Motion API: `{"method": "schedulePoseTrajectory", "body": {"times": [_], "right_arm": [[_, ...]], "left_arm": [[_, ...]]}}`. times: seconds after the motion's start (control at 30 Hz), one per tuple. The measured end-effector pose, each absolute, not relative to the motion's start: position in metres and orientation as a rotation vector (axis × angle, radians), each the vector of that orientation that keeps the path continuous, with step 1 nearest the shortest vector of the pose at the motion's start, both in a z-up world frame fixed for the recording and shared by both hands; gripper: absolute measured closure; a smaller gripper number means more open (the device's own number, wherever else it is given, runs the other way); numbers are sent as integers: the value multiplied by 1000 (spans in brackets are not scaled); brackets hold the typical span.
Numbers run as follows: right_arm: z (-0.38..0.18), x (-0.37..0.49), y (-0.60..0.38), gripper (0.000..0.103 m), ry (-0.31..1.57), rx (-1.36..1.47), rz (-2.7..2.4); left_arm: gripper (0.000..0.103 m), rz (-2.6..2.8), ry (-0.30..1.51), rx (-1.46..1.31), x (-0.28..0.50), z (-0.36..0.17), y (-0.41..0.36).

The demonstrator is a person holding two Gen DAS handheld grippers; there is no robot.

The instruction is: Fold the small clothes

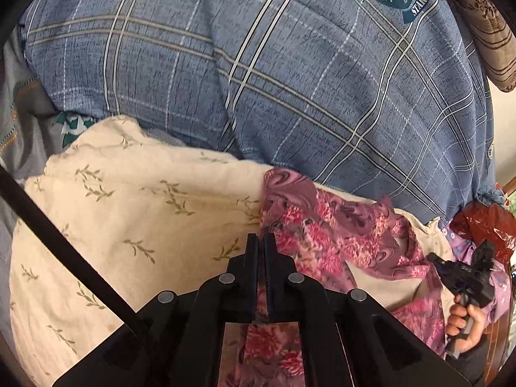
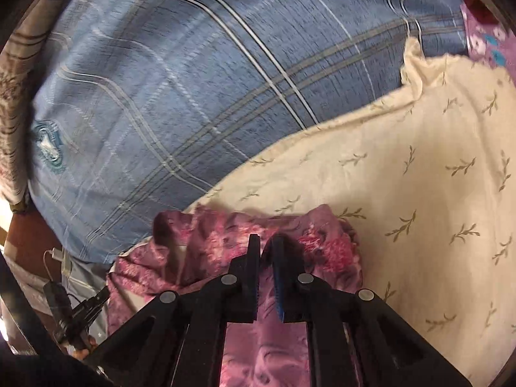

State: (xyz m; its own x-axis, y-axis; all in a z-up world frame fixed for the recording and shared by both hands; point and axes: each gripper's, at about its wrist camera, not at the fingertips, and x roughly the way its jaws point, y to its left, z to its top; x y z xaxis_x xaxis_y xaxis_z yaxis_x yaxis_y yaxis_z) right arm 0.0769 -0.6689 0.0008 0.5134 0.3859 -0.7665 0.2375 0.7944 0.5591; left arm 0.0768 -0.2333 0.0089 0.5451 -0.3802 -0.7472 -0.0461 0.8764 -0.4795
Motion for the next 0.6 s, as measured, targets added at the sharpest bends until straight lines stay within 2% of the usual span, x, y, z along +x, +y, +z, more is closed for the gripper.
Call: {"method": "schedulePoseTrajectory", "body": {"times": [0.1,0.13,0.17,0.23,0.33,0.43,0.5,0.57,0.6], "right_arm": [[-6,72,-673,92,1039,703,95],[-4,69,-675,86,1025,711,104],[0,65,-676,74,1006,716,115],[14,56,-678,68,962,693,127],[40,40,-676,66,918,621,157],[55,29,-663,57,933,556,232],[59,24,-652,56,956,510,259],[60,20,-640,56,979,472,276],[59,19,-635,56,984,464,281]], "left_arm": [[101,-225,958,-472,70,14,-229],[101,-231,946,-463,66,19,-227],[101,-240,939,-459,62,23,-225],[100,-270,918,-458,51,35,-222],[98,-320,921,-419,41,46,-226],[97,-311,950,-351,43,48,-233],[93,-320,975,-347,51,47,-240],[81,-322,995,-330,62,47,-252],[80,-326,997,-320,66,48,-257]]}}
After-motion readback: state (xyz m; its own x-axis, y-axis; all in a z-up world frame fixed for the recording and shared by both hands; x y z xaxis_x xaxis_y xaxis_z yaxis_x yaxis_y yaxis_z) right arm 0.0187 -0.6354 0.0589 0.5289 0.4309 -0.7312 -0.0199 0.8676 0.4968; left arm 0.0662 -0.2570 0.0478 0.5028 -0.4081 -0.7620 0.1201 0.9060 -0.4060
